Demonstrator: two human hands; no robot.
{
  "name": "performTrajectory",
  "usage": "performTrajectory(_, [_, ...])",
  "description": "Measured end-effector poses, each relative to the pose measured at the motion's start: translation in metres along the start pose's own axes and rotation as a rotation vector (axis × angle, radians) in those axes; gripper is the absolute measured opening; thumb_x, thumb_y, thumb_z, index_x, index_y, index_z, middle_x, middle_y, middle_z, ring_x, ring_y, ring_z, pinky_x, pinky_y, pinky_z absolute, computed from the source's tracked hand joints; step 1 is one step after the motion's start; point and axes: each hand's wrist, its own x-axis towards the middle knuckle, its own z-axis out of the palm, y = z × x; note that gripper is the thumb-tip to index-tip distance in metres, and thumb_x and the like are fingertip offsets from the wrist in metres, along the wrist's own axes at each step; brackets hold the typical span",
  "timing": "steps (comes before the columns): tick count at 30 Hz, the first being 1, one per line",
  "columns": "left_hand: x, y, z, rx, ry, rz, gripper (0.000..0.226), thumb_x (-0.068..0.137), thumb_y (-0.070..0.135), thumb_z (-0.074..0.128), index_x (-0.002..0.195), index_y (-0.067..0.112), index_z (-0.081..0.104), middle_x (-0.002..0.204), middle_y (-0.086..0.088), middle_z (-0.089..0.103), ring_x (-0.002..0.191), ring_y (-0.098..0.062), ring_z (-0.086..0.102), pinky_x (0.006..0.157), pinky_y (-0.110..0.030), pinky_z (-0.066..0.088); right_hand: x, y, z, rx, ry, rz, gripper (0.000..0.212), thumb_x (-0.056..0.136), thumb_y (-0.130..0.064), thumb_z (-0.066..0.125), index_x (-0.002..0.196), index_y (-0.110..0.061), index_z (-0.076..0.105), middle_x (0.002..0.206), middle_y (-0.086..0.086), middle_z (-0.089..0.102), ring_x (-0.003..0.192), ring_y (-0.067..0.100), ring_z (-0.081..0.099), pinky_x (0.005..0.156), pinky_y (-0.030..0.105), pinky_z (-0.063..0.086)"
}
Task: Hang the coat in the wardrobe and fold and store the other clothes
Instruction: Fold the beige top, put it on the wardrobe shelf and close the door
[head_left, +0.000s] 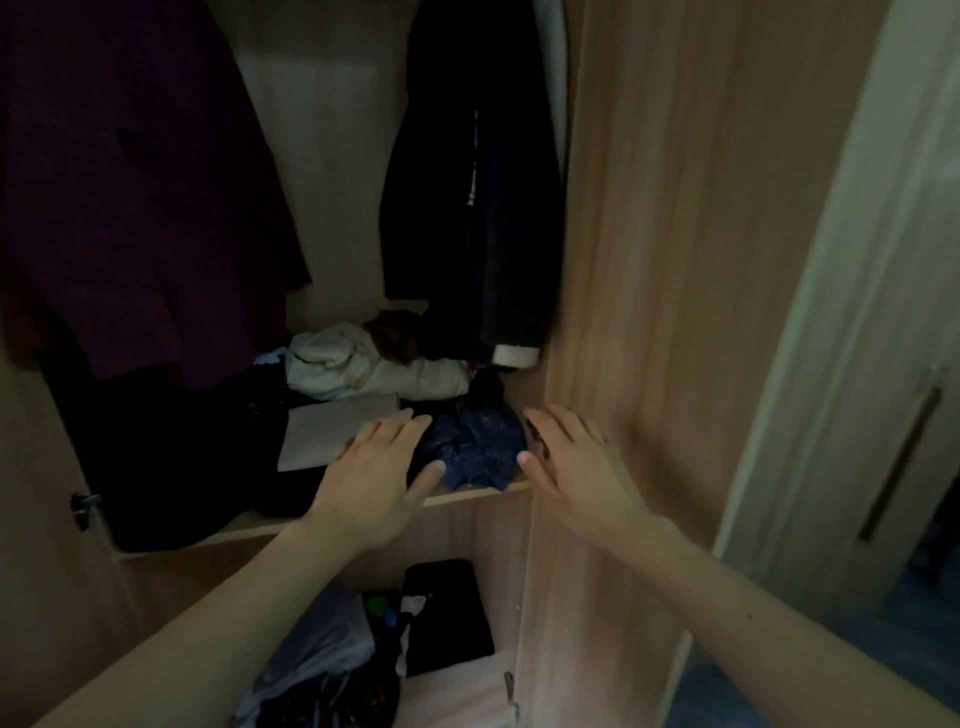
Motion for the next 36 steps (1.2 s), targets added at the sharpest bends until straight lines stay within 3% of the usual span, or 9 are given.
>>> performTrajectory(6, [0.01,0.008,0.005,-0.068,0.054,0.051,0.062,0.099,0.055,0.037,0.153,0.025,0.027,0.157,0.002,0.032,0.143,-0.021,0.026,0.111,-0.04,0.028,-0.052,0.009,-0.022,-0.12,0.004,0.066,0.053,0.102,-0.047,0.037,0.15,-0.023,0.03,0.151,0.0,0.037,0.134,0.021,0.038,0.102,0.041,0.041])
performTrajectory(9, [0.009,0.024,0.009,-0.097,0.032,0.082,0.063,0.099,0.056,0.037,0.153,0.025,0.028,0.155,0.002,0.034,0.142,-0.021,0.027,0.111,-0.04,0.028,-0.066,0.016,-0.04,-0.155,0.02,0.086,0.057,0.1,-0.052,0.03,0.149,-0.023,0.03,0.153,0.0,0.035,0.135,0.021,0.037,0.104,0.045,0.042])
performTrajectory(11, [0.006,0.035,0.01,-0.102,0.006,0.112,0.069,0.094,0.063,0.028,0.151,0.025,0.03,0.154,0.003,0.036,0.141,-0.02,0.028,0.113,-0.042,0.03,-0.07,0.02,-0.055,-0.146,0.064,0.085,0.059,0.099,-0.049,0.03,0.15,-0.018,0.031,0.153,0.003,0.036,0.135,0.021,0.038,0.106,0.046,0.042])
performTrajectory(13, [0.004,0.043,0.009,-0.073,-0.002,0.144,0.075,0.088,0.066,0.02,0.15,0.027,0.031,0.154,0.005,0.036,0.141,-0.019,0.028,0.114,-0.044,0.029,-0.072,0.027,-0.068,-0.134,0.144,0.061,0.054,0.099,-0.034,0.045,0.148,-0.014,0.035,0.149,0.006,0.041,0.133,0.023,0.041,0.106,0.048,0.042])
performTrajectory(19, [0.017,0.063,-0.006,-0.033,0.082,0.141,0.055,0.098,0.053,0.042,0.147,0.028,0.037,0.147,0.003,0.045,0.133,-0.021,0.039,0.106,-0.043,0.032,-0.082,0.05,-0.103,-0.101,0.31,0.016,0.047,0.096,-0.017,0.054,0.141,-0.015,0.044,0.142,0.005,0.047,0.133,0.023,0.042,0.11,0.047,0.04])
performTrajectory(23, [0.021,0.088,-0.013,0.01,0.072,0.139,0.059,0.098,0.057,0.038,0.15,0.031,0.029,0.148,0.003,0.044,0.135,-0.021,0.037,0.104,-0.043,0.032,-0.085,0.072,-0.116,-0.065,0.356,-0.01,0.045,0.095,-0.018,0.055,0.14,-0.015,0.049,0.144,0.004,0.048,0.139,0.023,0.038,0.11,0.048,0.039])
performTrajectory(29, [0.027,0.116,-0.019,0.083,0.053,0.15,0.072,0.088,0.067,0.02,0.151,0.033,0.028,0.15,0.007,0.041,0.137,-0.018,0.036,0.105,-0.042,0.032,-0.082,0.097,-0.129,-0.015,0.411,-0.007,0.048,0.095,-0.024,0.058,0.142,-0.023,0.046,0.158,0.007,0.027,0.145,0.027,0.027,0.11,0.053,0.038])
performTrajectory(33, [0.026,0.126,-0.022,0.129,0.055,0.148,0.063,0.096,0.061,0.029,0.152,0.033,0.026,0.151,0.009,0.038,0.139,-0.017,0.032,0.111,-0.046,0.029,-0.068,0.109,-0.131,0.001,0.387,0.065,0.062,0.093,-0.032,0.059,0.149,-0.034,0.033,0.165,0.005,0.001,0.148,0.033,0.018,0.11,0.059,0.036])
performTrajectory(36, [0.026,0.129,-0.027,0.164,0.056,0.138,0.061,0.096,0.061,0.029,0.15,0.033,0.029,0.15,0.009,0.039,0.138,-0.017,0.033,0.111,-0.046,0.03,-0.056,0.113,-0.131,0.092,0.321,0.085,0.075,0.094,-0.03,0.06,0.154,-0.038,0.017,0.163,-0.003,-0.016,0.151,0.031,0.012,0.114,0.056,0.033])
